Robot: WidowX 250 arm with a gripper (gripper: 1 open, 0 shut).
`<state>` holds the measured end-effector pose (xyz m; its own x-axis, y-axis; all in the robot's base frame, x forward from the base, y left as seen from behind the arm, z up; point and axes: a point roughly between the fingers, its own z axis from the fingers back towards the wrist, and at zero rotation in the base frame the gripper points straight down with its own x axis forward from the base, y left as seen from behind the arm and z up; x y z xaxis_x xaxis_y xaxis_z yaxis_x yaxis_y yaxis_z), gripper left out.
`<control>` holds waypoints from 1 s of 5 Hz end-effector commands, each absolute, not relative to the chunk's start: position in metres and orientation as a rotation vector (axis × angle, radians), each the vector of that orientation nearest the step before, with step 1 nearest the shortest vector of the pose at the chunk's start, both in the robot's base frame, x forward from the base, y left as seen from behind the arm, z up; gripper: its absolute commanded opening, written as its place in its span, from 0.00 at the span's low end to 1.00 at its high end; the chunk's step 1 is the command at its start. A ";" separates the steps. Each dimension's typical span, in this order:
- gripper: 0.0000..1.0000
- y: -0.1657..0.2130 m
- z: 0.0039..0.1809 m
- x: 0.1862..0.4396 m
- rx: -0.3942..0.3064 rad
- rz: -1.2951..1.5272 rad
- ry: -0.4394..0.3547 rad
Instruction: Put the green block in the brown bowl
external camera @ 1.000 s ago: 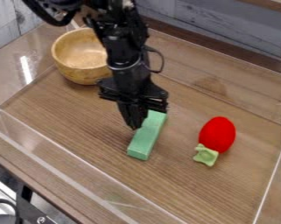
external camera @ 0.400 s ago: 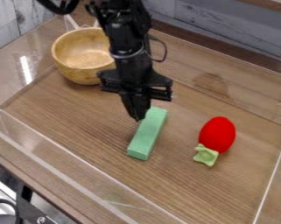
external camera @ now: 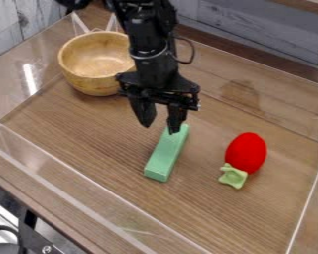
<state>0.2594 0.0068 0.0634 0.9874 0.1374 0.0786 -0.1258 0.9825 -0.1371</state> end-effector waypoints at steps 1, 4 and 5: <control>1.00 0.007 0.063 0.259 -0.114 0.183 -0.120; 0.00 0.000 0.035 0.263 -0.089 0.207 -0.086; 0.00 0.000 0.040 0.273 -0.092 0.144 -0.089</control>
<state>0.2644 0.0005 0.0315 0.9868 0.1552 0.0453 -0.1504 0.9841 -0.0940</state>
